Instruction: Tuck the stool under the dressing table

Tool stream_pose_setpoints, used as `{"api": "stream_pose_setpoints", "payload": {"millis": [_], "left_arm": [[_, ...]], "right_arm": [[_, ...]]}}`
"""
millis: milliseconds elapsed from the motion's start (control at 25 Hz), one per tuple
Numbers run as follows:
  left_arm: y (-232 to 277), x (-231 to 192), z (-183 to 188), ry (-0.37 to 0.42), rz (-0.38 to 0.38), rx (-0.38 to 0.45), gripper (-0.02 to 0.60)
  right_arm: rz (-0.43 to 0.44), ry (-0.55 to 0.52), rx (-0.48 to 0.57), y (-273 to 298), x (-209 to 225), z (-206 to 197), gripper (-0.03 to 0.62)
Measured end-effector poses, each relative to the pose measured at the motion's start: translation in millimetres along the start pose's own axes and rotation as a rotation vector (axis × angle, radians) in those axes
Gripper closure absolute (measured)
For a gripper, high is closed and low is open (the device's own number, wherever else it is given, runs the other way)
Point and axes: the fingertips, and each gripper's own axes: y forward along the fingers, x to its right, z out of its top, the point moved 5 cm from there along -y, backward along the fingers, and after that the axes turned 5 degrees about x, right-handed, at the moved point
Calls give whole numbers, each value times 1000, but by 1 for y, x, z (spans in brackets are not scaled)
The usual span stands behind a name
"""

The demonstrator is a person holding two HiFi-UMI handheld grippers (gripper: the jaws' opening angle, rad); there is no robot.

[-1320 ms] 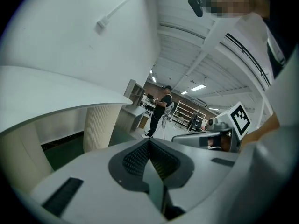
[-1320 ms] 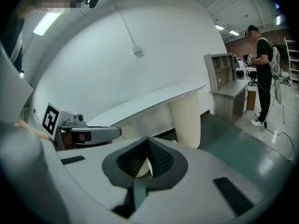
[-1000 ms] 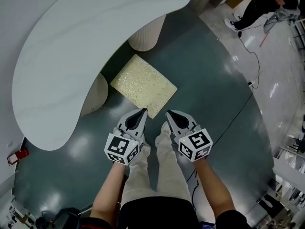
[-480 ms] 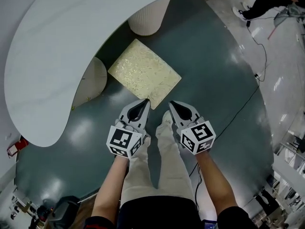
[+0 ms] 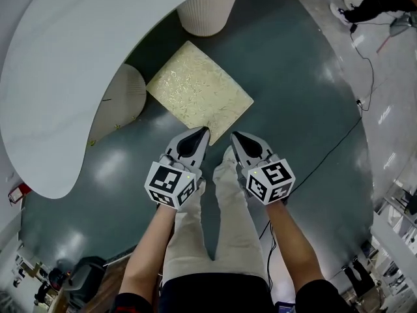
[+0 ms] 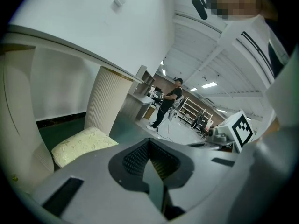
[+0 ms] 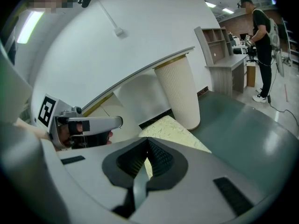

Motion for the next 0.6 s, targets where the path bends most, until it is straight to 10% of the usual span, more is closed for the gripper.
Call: {"api": "stream_pose_setpoints", "payload": {"millis": [600], "left_arm": [[14, -22, -53, -43, 44, -44, 572]], "right_arm": [[-33, 37, 11, 27, 38, -39, 586]]}}
